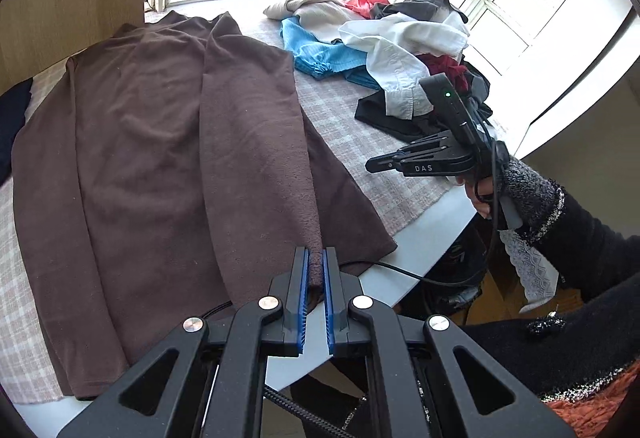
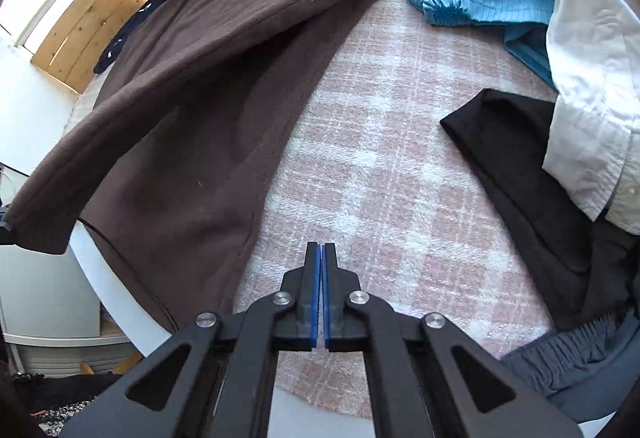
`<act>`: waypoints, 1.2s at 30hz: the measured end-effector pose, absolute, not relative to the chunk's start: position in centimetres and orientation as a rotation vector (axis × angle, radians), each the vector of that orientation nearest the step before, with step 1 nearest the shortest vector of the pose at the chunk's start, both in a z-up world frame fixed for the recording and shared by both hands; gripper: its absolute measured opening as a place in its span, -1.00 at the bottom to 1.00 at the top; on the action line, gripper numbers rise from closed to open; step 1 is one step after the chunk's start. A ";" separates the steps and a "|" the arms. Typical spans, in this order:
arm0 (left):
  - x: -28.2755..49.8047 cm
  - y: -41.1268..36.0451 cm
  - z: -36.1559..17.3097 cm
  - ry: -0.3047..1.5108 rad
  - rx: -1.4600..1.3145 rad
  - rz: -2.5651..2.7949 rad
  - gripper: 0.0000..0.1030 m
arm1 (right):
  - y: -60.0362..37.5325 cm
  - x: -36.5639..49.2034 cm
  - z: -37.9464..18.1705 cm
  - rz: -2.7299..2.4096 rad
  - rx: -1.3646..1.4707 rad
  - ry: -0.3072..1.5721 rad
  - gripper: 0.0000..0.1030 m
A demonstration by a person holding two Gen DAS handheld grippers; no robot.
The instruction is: Fold clothes
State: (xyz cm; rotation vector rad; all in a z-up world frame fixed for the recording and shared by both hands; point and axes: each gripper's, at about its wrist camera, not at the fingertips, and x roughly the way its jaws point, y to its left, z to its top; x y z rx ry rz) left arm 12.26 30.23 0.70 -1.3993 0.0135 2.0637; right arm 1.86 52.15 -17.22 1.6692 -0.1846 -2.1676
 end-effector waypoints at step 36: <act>14.5 33.2 -9.7 0.123 -1.481 2.088 -0.23 | 49.4 -9.9 -7.2 -2.328 1.292 0.088 0.16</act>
